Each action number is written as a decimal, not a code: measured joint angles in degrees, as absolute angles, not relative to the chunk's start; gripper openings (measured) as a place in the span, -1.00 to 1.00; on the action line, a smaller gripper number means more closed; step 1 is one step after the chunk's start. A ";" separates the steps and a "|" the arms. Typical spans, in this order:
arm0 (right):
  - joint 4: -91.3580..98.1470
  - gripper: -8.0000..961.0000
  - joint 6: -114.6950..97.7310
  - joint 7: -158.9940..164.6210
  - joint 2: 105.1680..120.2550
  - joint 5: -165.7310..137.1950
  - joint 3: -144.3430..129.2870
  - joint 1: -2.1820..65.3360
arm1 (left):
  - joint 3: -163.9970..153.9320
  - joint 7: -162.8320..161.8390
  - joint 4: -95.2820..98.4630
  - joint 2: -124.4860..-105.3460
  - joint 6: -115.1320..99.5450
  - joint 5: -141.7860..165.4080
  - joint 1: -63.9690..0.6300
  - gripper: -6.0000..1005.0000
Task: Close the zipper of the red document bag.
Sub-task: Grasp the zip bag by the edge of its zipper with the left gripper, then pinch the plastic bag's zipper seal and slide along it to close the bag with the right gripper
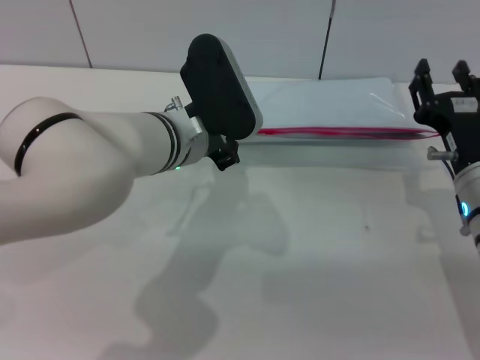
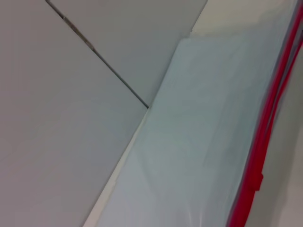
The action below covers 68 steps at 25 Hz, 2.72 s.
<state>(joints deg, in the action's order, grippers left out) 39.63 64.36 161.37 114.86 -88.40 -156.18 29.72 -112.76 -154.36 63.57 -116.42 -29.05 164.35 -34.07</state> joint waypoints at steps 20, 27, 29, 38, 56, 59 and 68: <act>63.73 0.20 34.58 161.24 97.69 -100.50 -148.94 30.78 | -112.61 -153.14 77.10 -116.01 -31.13 164.52 -26.93 -0.92; 70.63 0.20 16.23 160.98 97.30 -114.50 -136.81 29.09 | -112.20 -152.90 81.51 -115.75 -31.54 164.53 -24.88 -0.93; 72.57 0.20 12.30 160.94 97.52 -118.03 -133.98 28.25 | -111.94 -152.90 81.88 -115.83 -31.55 164.54 -24.78 -0.93; 77.03 0.20 -3.16 155.79 102.01 -128.39 -124.54 26.90 | -111.60 -151.47 85.50 -115.91 -31.56 164.53 -23.07 -0.94; 77.11 0.20 -24.74 123.63 115.50 -128.94 -108.56 25.25 | -111.62 -150.28 87.01 -115.99 -33.05 164.53 -23.22 -0.93; 77.00 0.20 -24.81 121.11 115.59 -129.95 -108.70 25.21 | -111.62 -150.14 87.21 -115.98 -33.61 164.53 -23.24 -0.93; 75.88 0.20 -24.91 119.70 115.68 -135.37 -109.12 25.86 | -111.69 -149.57 87.79 -115.92 -34.35 164.53 -23.43 -0.91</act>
